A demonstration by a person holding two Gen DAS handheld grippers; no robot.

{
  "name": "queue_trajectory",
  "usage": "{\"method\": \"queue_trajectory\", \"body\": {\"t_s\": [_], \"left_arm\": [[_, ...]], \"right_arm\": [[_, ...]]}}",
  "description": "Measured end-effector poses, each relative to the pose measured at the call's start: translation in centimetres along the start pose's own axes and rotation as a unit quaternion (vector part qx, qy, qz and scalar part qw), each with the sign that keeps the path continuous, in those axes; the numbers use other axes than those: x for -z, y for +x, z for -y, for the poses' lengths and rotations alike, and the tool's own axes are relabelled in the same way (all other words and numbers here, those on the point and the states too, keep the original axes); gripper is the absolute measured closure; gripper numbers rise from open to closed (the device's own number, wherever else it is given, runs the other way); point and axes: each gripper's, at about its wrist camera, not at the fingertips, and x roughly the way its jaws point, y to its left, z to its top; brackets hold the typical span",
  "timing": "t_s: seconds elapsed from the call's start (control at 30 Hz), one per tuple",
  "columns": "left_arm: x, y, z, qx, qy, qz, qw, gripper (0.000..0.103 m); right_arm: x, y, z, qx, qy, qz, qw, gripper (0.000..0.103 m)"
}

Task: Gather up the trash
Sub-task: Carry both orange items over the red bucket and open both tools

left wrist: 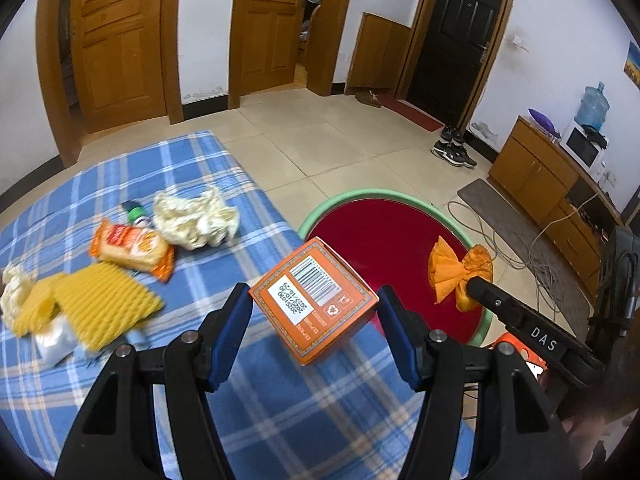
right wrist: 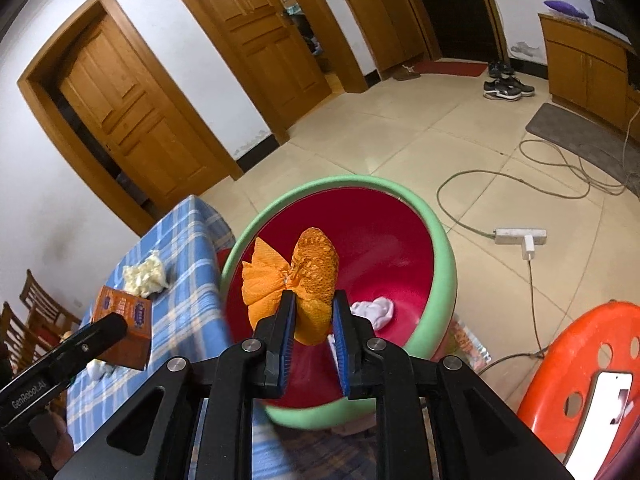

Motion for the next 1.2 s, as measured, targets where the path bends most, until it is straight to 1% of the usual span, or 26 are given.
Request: {"method": "queue_trajectory", "body": {"t_s": [0.2,0.47,0.7,0.77,0.8,0.83,1.07,1.2], "left_arm": [[-0.7,2.0,1.1,0.006,0.01,-0.01,0.9999,0.038],[-1.1,4.2,2.8,0.015,0.026,-0.024,0.9993,0.038],[-1.6,5.5,3.4,0.024,0.03,-0.028,0.9989,0.038],[-1.7,5.7,3.6,0.02,0.034,-0.03,0.9988,0.037],[-1.7,5.7,3.6,0.016,0.035,-0.029,0.9988,0.035],[-1.7,5.7,3.6,0.012,0.033,-0.027,0.999,0.03],[-1.5,4.7,2.8,0.011,0.014,-0.019,0.9996,0.03],[-1.5,3.7,2.4,0.01,0.008,-0.011,0.9999,0.03]], "right_arm": [[-0.7,0.3,1.1,-0.002,0.01,0.007,1.0,0.074],[-1.4,-0.7,2.6,0.008,0.037,0.02,0.999,0.073],[-1.5,-1.5,2.9,0.012,0.048,0.025,0.998,0.073],[-1.4,-1.6,3.0,0.012,0.049,0.024,0.998,0.071],[-1.5,-1.5,3.1,0.013,0.049,0.022,0.998,0.07],[-1.5,-1.5,3.1,0.014,0.05,0.021,0.998,0.067],[-1.3,-2.0,2.6,0.012,0.044,0.023,0.999,0.062],[-1.2,-2.3,2.3,0.008,0.04,0.022,0.999,0.061]]}}
